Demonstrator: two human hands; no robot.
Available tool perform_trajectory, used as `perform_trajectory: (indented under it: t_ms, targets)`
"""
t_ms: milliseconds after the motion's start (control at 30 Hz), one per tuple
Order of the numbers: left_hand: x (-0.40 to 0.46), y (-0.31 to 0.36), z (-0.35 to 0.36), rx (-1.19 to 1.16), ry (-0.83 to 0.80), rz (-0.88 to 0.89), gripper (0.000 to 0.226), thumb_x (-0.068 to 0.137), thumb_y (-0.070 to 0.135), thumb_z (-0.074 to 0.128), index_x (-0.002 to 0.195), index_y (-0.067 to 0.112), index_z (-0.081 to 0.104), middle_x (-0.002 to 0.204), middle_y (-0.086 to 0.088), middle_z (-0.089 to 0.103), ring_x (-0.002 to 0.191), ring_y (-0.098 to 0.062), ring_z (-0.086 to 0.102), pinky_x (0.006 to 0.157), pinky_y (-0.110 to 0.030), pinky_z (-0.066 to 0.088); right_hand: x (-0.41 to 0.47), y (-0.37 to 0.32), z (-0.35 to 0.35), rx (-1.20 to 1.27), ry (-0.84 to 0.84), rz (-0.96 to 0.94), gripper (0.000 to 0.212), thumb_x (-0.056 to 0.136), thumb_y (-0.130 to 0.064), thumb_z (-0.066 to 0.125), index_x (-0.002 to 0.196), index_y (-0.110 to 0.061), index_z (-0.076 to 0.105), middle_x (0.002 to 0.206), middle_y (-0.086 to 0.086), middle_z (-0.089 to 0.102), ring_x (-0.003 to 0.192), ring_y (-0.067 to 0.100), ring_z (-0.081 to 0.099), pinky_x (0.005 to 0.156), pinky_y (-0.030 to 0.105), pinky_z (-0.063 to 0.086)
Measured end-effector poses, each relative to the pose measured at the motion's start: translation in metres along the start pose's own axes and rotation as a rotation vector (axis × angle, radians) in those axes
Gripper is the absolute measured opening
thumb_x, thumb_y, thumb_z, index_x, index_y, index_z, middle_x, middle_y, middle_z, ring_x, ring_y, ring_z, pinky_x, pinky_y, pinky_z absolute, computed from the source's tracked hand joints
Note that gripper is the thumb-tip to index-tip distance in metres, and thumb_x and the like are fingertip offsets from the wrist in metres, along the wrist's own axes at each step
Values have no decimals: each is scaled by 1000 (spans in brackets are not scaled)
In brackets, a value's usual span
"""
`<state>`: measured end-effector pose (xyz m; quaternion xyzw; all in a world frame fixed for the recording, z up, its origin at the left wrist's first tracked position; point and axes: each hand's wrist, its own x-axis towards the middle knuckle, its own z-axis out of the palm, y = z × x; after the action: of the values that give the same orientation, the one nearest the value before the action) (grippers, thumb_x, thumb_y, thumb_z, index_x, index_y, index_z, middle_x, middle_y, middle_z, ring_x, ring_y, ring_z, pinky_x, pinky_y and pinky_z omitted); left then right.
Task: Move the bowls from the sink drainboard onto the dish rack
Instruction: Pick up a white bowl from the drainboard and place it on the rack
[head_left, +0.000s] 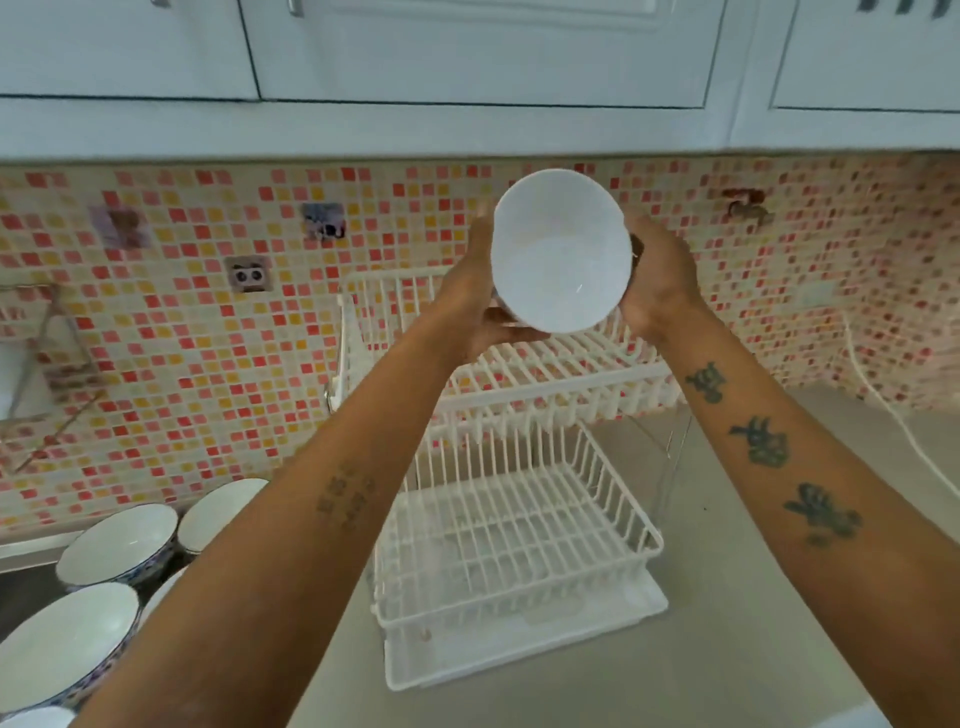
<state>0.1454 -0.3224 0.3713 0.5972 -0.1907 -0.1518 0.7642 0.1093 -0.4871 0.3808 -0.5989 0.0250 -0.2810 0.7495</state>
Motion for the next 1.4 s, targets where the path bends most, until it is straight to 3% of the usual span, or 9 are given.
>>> perform_trajectory:
  t_ms: [100, 300, 400, 567, 767, 900, 1100, 1233, 1400]
  targets:
    - [23, -10, 11, 239, 29, 86, 62, 90, 69, 36, 119, 20, 59, 115, -9, 63, 104, -33, 64, 76, -49, 61, 16, 1, -17, -133, 61, 11, 30, 93, -28, 41, 71, -19, 58, 84, -3, 63, 82, 18, 60, 76, 41, 49]
    - [69, -35, 22, 754, 71, 300, 57, 82, 51, 69, 115, 11, 45, 107, -2, 56, 85, -17, 63, 54, -22, 49, 55, 20, -39, -461, 71, 153, 68, 90, -63, 34, 110, -5, 64, 106, 14, 68, 87, 24, 63, 80, 36, 51]
    - [81, -50, 27, 919, 15, 377, 62, 69, 47, 82, 105, 18, 40, 109, -6, 53, 88, -21, 60, 59, -24, 47, 59, 34, -45, -609, 75, 146, 64, 85, -65, 42, 96, -7, 68, 97, 11, 70, 85, 25, 64, 85, 38, 50]
    - [92, -62, 27, 1125, 24, 413, 71, 57, 47, 88, 98, 19, 38, 110, -4, 44, 100, -24, 47, 78, -33, 47, 61, 51, -47, -755, 1, 56, 55, 82, -55, 54, 89, -3, 69, 70, 3, 66, 65, 17, 62, 57, 27, 41]
    - [90, -73, 22, 1285, 1, 406, 78, 51, 47, 91, 104, 14, 45, 115, -6, 45, 101, -22, 42, 81, -30, 40, 64, 58, -52, -788, -161, 276, 43, 82, -47, 51, 102, -10, 61, 81, 5, 67, 72, 18, 62, 65, 28, 44]
    - [87, -78, 26, 1424, -100, 419, 73, 59, 38, 89, 112, 9, 48, 120, -8, 44, 106, -23, 37, 91, -35, 41, 62, 58, -52, -860, -206, 314, 60, 76, -41, 50, 126, -9, 52, 111, 10, 66, 87, 24, 62, 57, 27, 39]
    - [87, -80, 29, 1438, -156, 412, 67, 66, 34, 86, 115, 8, 47, 122, -9, 41, 112, -25, 37, 96, -38, 41, 65, 61, -52, -971, -233, 330, 43, 86, -33, 43, 117, -8, 56, 115, 14, 64, 91, 26, 59, 72, 31, 43]
    - [86, -71, 28, 1335, -117, 414, 69, 63, 45, 86, 106, 10, 45, 121, -9, 41, 110, -23, 38, 89, -29, 37, 62, 60, -50, -1131, -126, 116, 40, 85, -32, 53, 114, -6, 58, 108, 13, 62, 86, 27, 56, 65, 29, 42]
    - [63, -34, 5, 1219, 36, 500, 52, 78, 47, 74, 104, 9, 50, 111, -2, 42, 103, -16, 40, 82, -22, 34, 49, 48, -21, -1093, -98, -318, 51, 85, -34, 58, 129, -8, 58, 136, 12, 55, 125, 28, 53, 101, 37, 43]
